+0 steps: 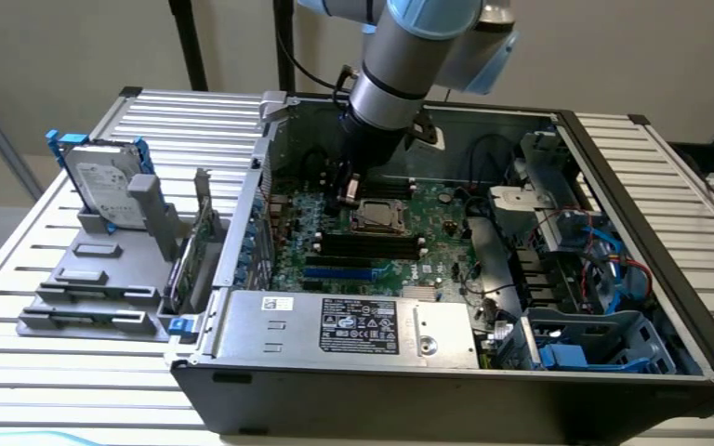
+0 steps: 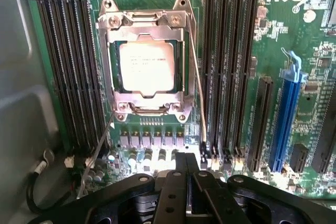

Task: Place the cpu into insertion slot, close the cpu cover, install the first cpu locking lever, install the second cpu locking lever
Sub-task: 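Close the cpu cover, then install the first cpu locking lever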

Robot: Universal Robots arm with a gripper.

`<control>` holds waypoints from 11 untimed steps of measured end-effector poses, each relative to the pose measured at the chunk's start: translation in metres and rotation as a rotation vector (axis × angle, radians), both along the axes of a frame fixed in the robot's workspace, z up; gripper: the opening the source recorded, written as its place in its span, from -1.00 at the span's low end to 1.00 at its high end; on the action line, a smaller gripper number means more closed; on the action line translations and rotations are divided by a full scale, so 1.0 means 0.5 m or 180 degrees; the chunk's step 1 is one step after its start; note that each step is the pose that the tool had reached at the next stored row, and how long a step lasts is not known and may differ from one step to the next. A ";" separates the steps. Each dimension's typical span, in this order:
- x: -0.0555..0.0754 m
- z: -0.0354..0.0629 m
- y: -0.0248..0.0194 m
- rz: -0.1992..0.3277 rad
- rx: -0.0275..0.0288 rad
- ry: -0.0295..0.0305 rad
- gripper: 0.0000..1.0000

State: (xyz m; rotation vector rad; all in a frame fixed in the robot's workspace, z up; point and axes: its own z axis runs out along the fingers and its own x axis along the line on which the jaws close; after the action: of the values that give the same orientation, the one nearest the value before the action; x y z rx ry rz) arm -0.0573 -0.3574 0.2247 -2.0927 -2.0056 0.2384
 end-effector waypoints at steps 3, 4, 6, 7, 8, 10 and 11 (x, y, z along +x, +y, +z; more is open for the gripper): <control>0.000 0.000 0.0000 0.0000 0.0000 0.0000 -0.79; 0.000 0.000 0.0000 0.0000 0.0000 0.0000 -0.79; 0.000 0.000 0.0000 0.0000 0.0000 0.0000 -0.79; 0.000 0.000 0.0000 0.0000 0.0000 0.0000 -0.79; 0.000 0.000 0.0000 0.0000 0.0000 0.0000 -0.79; 0.000 0.000 0.0000 0.0000 0.0000 0.0000 -0.79; 0.000 0.000 0.0000 0.0000 0.0000 0.0000 -0.79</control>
State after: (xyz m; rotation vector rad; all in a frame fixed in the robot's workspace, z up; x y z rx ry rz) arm -0.0573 -0.3574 0.2247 -2.0927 -2.0056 0.2383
